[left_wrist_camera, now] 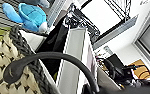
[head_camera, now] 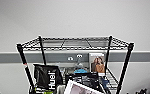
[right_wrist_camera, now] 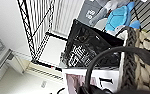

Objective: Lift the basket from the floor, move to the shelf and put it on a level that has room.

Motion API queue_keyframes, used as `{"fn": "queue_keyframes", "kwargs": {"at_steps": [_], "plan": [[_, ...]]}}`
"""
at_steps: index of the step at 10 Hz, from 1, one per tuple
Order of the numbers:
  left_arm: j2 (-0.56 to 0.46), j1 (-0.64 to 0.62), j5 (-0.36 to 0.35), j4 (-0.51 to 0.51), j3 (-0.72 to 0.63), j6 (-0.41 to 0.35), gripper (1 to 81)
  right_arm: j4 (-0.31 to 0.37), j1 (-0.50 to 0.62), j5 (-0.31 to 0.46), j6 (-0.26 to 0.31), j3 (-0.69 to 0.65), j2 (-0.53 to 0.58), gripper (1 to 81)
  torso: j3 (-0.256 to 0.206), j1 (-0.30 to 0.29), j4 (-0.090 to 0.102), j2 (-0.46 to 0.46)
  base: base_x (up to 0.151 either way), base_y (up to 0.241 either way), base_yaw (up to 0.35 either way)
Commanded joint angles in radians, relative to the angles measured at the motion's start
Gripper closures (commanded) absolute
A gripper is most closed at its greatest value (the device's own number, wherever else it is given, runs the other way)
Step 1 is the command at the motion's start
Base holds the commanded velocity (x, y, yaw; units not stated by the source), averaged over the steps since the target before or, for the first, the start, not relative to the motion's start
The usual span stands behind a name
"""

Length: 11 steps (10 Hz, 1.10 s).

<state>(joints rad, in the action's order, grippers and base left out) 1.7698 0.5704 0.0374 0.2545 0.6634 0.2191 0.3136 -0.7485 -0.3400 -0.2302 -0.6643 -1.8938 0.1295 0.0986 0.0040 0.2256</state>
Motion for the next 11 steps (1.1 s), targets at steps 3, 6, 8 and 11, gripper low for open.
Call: {"fn": "queue_keyframes", "kwargs": {"at_steps": [3, 6, 8, 11], "plan": [[-0.032, -0.235, -0.011, 0.0, -0.113, 0.105, 81.1, 0.079, 0.253, 0.021, -0.004, 0.135, 0.046, 81.1, 0.0, 0.0, 0.0, 0.0, 0.0, 0.0, 0.0], [-0.032, -0.315, -0.005, 0.0, -0.123, 0.172, 81.1, 0.151, 0.35, 0.033, -0.004, 0.158, 0.054, 81.1, 0.0, 0.0, 0.0, 0.0, 0.0, 0.0, 0.0], [-0.03, -0.378, 0.006, 0.0, -0.133, 0.218, 81.1, 0.191, 0.408, 0.059, -0.004, 0.163, 0.056, 81.1, 0.0, 0.0, 0.0, 0.0, 0.0, 0.0, 0.0], [-0.044, -0.473, 0.033, 0.0, -0.149, 0.287, 81.1, 0.239, 0.488, 0.061, -0.005, 0.189, 0.065, 81.1, 0.0, 0.0, 0.0, 0.0, 0.0, 0.0, 0.0]]}}
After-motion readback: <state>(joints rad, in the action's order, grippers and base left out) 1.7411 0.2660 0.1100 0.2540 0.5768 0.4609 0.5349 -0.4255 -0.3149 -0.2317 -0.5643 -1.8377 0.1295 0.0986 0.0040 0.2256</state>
